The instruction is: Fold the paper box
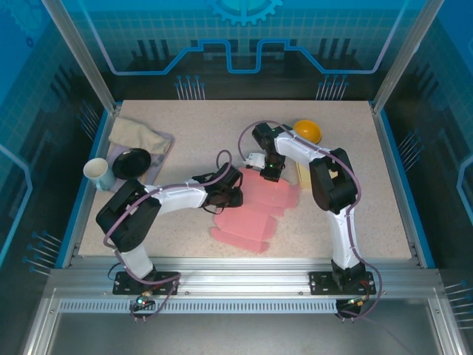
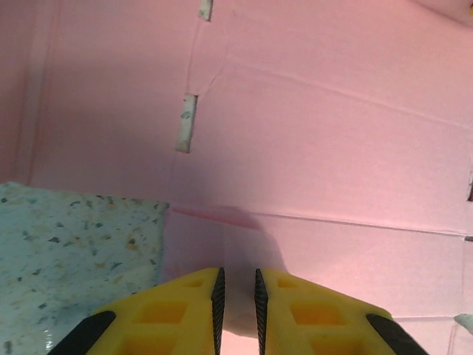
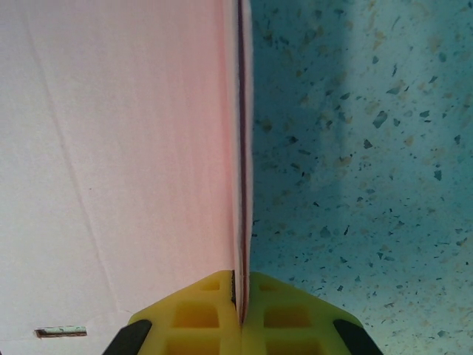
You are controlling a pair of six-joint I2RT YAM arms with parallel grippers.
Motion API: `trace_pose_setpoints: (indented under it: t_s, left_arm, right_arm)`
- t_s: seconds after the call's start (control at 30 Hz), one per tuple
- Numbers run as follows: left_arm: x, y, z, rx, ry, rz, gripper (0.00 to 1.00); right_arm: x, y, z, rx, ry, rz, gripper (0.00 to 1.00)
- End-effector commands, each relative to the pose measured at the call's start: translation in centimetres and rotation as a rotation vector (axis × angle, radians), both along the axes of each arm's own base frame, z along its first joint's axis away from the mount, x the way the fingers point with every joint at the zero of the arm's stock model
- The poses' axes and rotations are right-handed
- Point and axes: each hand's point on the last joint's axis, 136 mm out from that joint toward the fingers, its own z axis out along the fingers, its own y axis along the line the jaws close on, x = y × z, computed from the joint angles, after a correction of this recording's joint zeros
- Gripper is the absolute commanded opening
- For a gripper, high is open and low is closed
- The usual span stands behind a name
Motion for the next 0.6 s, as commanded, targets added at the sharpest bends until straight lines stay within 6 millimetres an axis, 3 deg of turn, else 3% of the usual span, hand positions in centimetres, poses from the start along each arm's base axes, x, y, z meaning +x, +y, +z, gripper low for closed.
trace_pose_setpoints:
  t_s: [0.0,0.23,0.57]
  left_arm:
    - [-0.2,-1.3,0.0,-0.039,0.025,0.004,0.21]
    - [-1.1,-0.5,-2.0,0.002,0.057,0.015,0.20]
    - [-0.5,-1.5,-3.5,-0.098,0.071,0.135,0.19]
  right_arm:
    - [-1.7,0.1,-1.2,-0.021,0.053,0.003,0.00]
    - [-1.9,0.1,-1.6,-0.023,0.058,0.004,0.00]
    - [-2.5,-0.1,-2.5,-0.021,0.069,-0.011,0.00]
